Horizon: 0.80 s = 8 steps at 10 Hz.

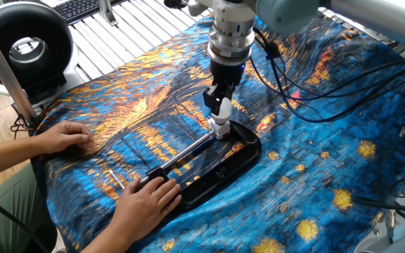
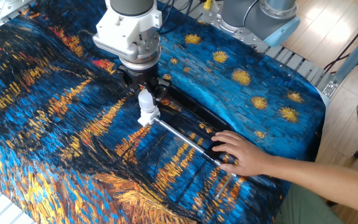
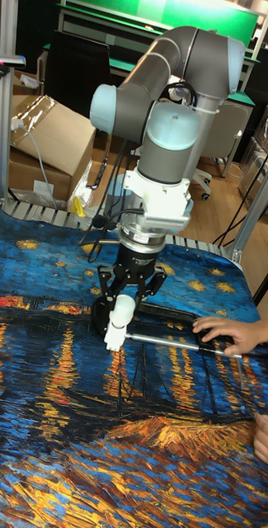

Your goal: Take out the light bulb by rotating it

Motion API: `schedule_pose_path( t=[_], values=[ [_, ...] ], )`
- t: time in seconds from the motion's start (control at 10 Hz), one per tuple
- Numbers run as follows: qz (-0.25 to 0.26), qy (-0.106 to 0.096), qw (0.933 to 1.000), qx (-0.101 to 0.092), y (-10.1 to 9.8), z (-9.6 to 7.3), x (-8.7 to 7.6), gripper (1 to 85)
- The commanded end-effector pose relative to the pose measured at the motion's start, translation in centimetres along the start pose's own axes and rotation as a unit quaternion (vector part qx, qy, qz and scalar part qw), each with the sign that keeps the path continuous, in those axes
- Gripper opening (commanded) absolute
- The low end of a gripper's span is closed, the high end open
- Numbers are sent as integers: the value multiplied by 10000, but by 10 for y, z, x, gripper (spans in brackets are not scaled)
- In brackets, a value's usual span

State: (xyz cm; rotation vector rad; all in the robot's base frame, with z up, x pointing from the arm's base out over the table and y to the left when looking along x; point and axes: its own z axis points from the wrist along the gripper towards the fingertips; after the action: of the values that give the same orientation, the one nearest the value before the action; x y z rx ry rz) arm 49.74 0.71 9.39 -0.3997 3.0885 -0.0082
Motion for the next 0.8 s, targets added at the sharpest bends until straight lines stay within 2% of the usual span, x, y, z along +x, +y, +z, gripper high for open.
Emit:
schedule_pose_path(
  t=[0.0,0.3,0.7],
  values=[
    [-460,-148,9988,35,-1,-2,-7,270],
    [-1019,-147,9947,71,-3,-1,-6,263],
    [-1794,-121,9837,94,-4,0,-4,273]
  ],
)
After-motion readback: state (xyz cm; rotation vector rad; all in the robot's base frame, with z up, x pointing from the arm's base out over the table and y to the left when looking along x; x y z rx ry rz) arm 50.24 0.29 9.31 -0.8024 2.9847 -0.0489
